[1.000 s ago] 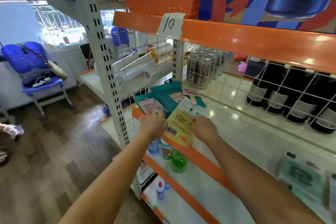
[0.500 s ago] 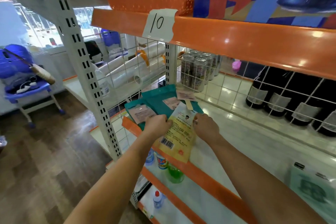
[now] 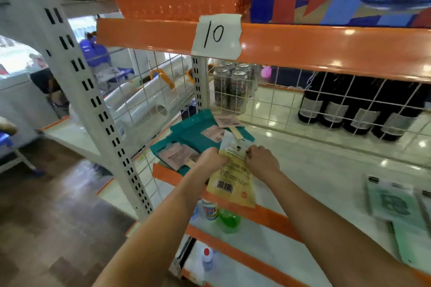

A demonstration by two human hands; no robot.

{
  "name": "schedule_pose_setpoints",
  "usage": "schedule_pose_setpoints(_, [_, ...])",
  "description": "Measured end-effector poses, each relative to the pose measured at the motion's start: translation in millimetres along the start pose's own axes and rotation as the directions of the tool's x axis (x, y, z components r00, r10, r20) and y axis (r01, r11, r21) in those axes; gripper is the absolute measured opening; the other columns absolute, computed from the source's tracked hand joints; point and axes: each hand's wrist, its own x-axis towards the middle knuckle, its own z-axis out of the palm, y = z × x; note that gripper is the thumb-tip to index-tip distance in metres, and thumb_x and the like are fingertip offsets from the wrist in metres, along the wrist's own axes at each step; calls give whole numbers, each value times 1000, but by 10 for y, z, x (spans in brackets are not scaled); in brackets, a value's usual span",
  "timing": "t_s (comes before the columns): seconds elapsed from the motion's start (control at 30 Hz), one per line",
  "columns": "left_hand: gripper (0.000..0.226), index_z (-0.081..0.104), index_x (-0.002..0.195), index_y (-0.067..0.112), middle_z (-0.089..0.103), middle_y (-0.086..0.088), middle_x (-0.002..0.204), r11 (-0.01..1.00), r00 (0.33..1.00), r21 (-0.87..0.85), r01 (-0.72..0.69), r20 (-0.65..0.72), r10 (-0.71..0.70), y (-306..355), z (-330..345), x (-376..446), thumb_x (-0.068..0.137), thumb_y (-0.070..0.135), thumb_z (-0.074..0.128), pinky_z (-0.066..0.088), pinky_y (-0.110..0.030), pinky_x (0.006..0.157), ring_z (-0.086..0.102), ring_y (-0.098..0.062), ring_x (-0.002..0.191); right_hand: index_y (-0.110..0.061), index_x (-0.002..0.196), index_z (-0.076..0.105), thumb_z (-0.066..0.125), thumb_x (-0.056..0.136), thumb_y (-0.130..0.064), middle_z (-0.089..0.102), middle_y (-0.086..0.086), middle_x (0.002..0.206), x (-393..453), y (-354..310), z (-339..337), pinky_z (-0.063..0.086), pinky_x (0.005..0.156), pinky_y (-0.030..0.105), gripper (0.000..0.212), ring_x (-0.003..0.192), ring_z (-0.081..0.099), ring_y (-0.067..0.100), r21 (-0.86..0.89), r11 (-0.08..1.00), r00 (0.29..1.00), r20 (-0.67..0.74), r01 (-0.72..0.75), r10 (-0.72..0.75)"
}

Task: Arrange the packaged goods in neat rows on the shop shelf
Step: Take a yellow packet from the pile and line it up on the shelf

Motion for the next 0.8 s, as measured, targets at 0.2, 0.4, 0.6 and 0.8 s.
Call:
schedule_pose_setpoints(0.2, [21,56,99,5,53,-7,86,987,999,-160,-9,41,16,15,33,23,90,23,60,38,-28,58,53,-18,74,-13,128,49,35,100,-33,51,11,126,-150,29,-45,44,91,37,37,117,49,26,46,997,998,17,-68,67])
schedule_pose_setpoints(0.4, [31,59,112,-1,64,-11,99,985,996,-172,-8,89,24,-40,-54,14,90,21,60,49,-28,64,63,-22,82,-16,134,46,42,97,-25,48,8,134,-272,94,-108,44,93,35,38,121,47,24,86,980,984,-7,-178,179])
schedule_pose_setpoints(0.6, [37,53,119,-2,62,-6,84,965,980,-260,23,197,29,-11,-110,-42,91,20,61,55,-27,61,63,-19,69,-12,128,50,44,96,-23,52,9,129,-427,144,-136,44,89,33,35,116,50,25,129,959,961,-80,-252,263])
schedule_pose_setpoints(0.8, [32,54,118,1,65,-7,84,931,941,-364,26,322,99,216,108,-120,92,18,60,55,-34,68,64,-20,70,-11,120,54,41,96,-21,55,9,122,-677,418,-300,44,83,32,30,110,53,26,130,924,915,-147,-358,376])
